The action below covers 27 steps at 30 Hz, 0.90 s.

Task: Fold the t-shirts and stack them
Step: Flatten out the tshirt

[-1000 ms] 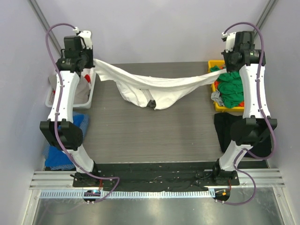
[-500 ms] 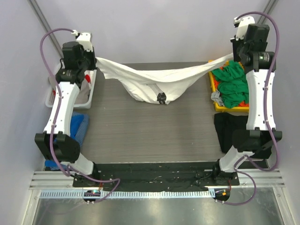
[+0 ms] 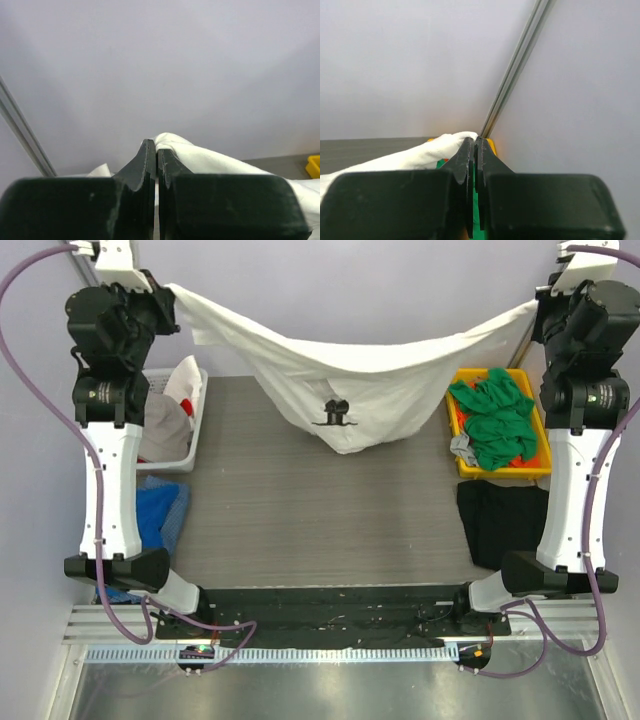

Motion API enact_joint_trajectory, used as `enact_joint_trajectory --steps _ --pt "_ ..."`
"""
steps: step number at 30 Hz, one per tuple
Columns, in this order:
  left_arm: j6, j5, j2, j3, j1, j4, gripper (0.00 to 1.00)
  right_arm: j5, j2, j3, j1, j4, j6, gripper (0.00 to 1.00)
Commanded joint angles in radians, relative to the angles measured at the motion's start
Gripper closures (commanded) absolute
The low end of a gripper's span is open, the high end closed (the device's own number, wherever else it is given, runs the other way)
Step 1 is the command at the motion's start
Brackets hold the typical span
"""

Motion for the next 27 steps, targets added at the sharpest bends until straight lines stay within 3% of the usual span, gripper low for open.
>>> enact_joint_trajectory --steps 1,16,27 --pt "0.022 -0.089 0.008 0.085 0.005 0.008 1.0 0.069 -0.02 0.052 -0.008 0.104 -0.002 0.99" --pt "0.097 -0.112 -0.048 0.013 0.005 -0.024 1.0 0.12 -0.056 -0.007 -0.008 0.087 -0.013 0.99" --pt "0.145 -0.112 -0.042 -0.132 0.004 -0.134 1.0 0.052 0.001 -0.016 -0.008 -0.155 0.006 0.99"
